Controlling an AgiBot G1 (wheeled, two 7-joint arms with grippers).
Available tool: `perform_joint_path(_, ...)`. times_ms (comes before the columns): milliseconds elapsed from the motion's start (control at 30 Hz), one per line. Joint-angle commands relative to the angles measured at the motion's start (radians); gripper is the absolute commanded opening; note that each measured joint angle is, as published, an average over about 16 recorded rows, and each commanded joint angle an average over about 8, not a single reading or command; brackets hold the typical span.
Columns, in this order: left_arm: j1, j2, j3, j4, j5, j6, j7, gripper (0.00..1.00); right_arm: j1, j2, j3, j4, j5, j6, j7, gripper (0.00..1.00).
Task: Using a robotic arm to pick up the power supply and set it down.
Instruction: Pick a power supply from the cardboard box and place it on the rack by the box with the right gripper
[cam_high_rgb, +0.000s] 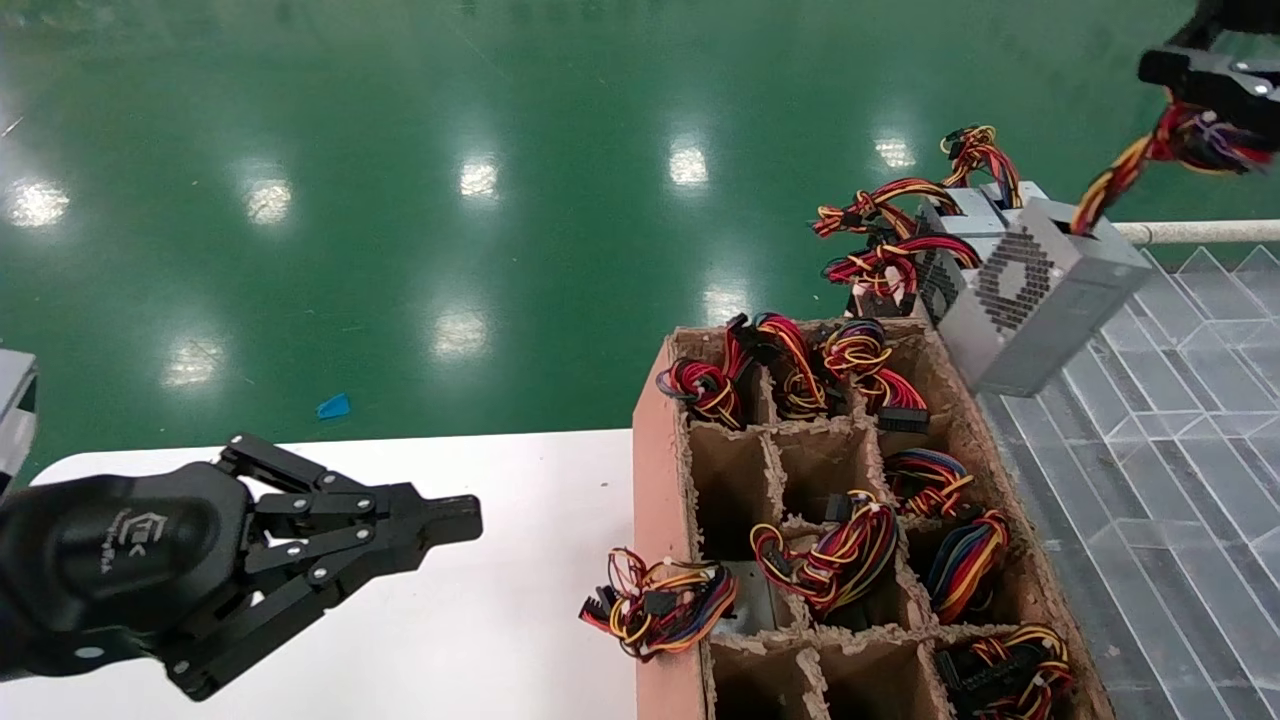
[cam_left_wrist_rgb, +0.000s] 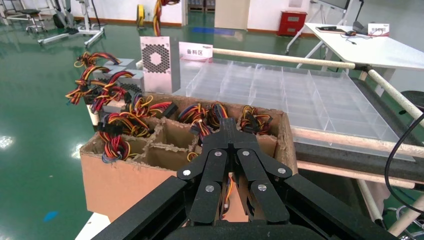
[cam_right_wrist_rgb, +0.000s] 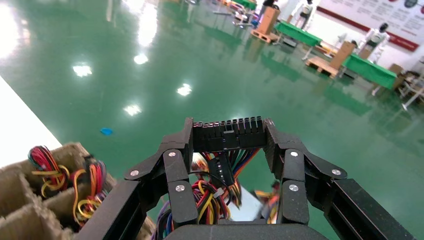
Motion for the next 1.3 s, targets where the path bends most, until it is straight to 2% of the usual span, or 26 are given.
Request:
perform_joint_path(33,0.000,0.000,0.000,0.000,0.000,0.000,0.000,0.00,0.006,0.005,-0.005,-0.027,-0.011,-0.002,-0.017,0.00)
perform_joint_path(600,0.000,0.000,0.000,0.000,0.000,0.000,0.000,0.00,0.000,-0.030,-0.031,-0.189,-0.056,0.027,-0.129,0.00)
perform_joint_path(900,0.000,0.000,0.000,0.000,0.000,0.000,0.000,0.00,0.006,-0.046,-0.038,-0.235,-0.068,0.053,-0.166,0.00)
perform_joint_path(1300,0.000,0.000,0.000,0.000,0.000,0.000,0.000,0.00,-0.019,-0.110,-0.030,-0.278,-0.056,0.062,-0.197,0.00)
